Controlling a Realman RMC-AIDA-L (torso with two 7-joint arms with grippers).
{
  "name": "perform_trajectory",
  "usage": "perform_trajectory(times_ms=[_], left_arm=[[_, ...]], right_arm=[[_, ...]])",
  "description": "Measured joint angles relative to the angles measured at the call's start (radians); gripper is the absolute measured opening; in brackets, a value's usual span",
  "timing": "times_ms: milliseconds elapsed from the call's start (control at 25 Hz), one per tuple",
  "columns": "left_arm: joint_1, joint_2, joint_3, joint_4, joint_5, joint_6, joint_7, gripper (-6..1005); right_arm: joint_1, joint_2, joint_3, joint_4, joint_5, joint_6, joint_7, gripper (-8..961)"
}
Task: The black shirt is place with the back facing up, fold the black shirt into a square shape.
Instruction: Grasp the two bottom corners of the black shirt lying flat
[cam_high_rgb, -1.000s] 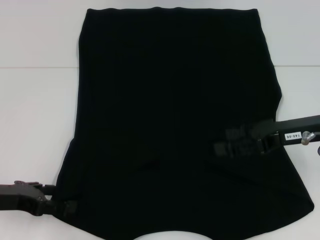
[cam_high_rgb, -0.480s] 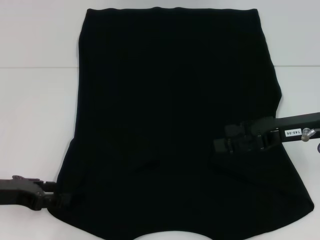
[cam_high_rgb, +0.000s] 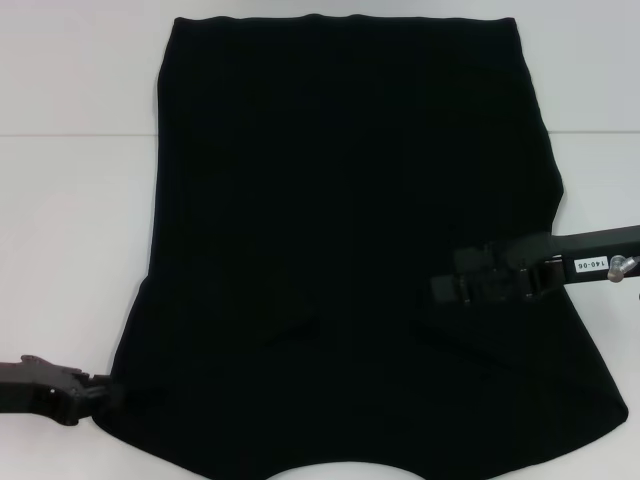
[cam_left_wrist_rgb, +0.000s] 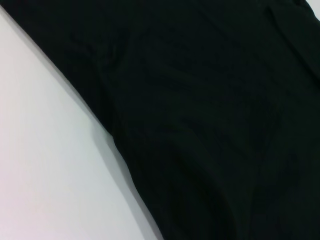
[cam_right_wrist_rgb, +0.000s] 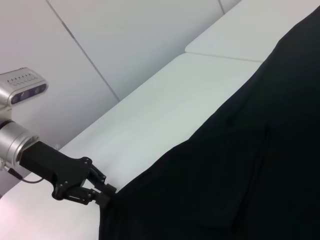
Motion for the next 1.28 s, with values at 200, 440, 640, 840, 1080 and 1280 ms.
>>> perform_trajectory(times_ms=[200,440,640,840,1080,1280], left_arm=[[-0.003,0.0,0.003,0.001,0.0,0.001,0.0,220],[-0.002,-0.001,-0.001,0.034,-0.004,0.031,-0.002,30],[0.001,-0.007,-0.013,0.078,-0.012,0.081,-0.011,16],[-0.001,-0.008,-0.013,0.075,-0.013,0.076,-0.016,16],[-0.008,-0.01,-0.014,0.071,-0.014,0.063,-0.016,16],[-0.013,-0.013,-0.009,0.058,-0.025,0.052,-0.016,16]], right_arm=[[-0.001,-0.001,0.002,0.0,0.0,-0.001,0.0,925],[-0.01,-0.012,-0.002,0.0,-0.008,-0.004,0.032,925],[-0.033,-0.049,0.001,-0.002,-0.065,-0.044,0.111,925],[-0.091,-0.101,0.013,-0.007,-0.089,-0.081,0.192,924],[-0.16,-0.138,0.024,-0.014,-0.11,-0.086,0.236,924],[-0.174,-0.14,0.057,-0.016,-0.216,-0.092,0.256,924]])
